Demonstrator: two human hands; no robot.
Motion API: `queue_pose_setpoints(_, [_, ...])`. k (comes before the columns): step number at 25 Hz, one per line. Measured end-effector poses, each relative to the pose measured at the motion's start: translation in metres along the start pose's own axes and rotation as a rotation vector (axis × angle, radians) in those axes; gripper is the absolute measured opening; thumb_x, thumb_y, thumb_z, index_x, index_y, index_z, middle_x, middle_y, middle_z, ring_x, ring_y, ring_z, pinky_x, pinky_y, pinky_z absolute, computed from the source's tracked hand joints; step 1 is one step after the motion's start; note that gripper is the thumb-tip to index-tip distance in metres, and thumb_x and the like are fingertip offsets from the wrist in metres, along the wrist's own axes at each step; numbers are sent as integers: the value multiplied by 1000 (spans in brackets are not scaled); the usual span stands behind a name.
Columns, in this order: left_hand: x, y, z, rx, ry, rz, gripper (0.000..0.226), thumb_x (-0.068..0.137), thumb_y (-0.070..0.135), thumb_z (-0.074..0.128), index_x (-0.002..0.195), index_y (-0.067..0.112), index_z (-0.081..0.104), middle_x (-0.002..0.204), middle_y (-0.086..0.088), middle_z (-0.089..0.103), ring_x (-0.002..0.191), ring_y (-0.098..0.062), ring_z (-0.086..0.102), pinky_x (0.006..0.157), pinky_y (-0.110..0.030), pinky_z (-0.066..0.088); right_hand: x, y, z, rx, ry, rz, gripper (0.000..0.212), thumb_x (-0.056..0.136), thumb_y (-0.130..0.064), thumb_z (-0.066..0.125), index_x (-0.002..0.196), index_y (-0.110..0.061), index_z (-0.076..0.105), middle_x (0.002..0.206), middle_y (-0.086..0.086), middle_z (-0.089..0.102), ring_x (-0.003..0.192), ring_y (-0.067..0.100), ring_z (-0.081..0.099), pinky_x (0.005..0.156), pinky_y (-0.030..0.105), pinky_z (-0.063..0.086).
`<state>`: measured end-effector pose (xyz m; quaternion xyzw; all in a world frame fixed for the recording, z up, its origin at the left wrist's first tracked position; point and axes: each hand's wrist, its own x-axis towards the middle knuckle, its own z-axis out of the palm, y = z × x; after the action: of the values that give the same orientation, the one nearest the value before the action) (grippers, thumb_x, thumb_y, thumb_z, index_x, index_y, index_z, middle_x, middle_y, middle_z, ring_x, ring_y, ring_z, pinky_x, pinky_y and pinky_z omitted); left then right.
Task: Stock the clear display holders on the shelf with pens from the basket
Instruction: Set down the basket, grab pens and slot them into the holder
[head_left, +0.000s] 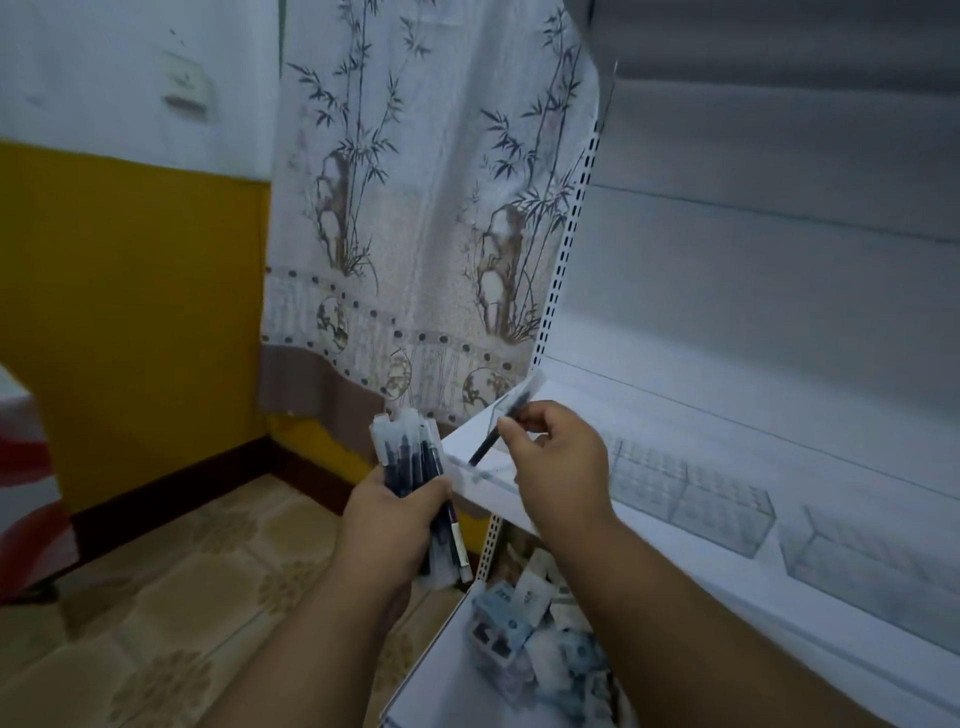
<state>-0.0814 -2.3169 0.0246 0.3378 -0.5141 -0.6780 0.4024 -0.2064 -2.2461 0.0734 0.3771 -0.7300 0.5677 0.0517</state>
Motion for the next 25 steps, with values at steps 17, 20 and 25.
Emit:
queue_pose_setpoints(17, [37, 23, 41, -87, -41, -12, 14, 88, 6, 68, 101, 10, 65, 77, -12, 71, 68, -26, 69, 65, -40, 58, 114, 18, -4, -277, 35, -101, 11, 93, -25, 63, 86, -18, 61, 73, -12, 54, 69, 8, 50, 61, 24, 36])
queue_pose_setpoints(20, [35, 24, 44, -118, -60, -12, 11, 88, 5, 67, 99, 7, 65, 69, -10, 70, 66, -26, 68, 66, -41, 58, 118, 19, -4, -288, 37, -84, 12, 93, -24, 62, 86, -14, 62, 73, -8, 55, 70, 12, 52, 63, 25, 38])
queue_pose_setpoints(25, [33, 30, 43, -139, -59, -27, 9, 88, 5, 67, 97, 8, 65, 63, -7, 70, 65, -25, 68, 58, -35, 56, 128, 22, 1, -380, -99, -38, 20, 90, -21, 66, 72, -15, 58, 69, -2, 56, 68, 18, 54, 62, 26, 40])
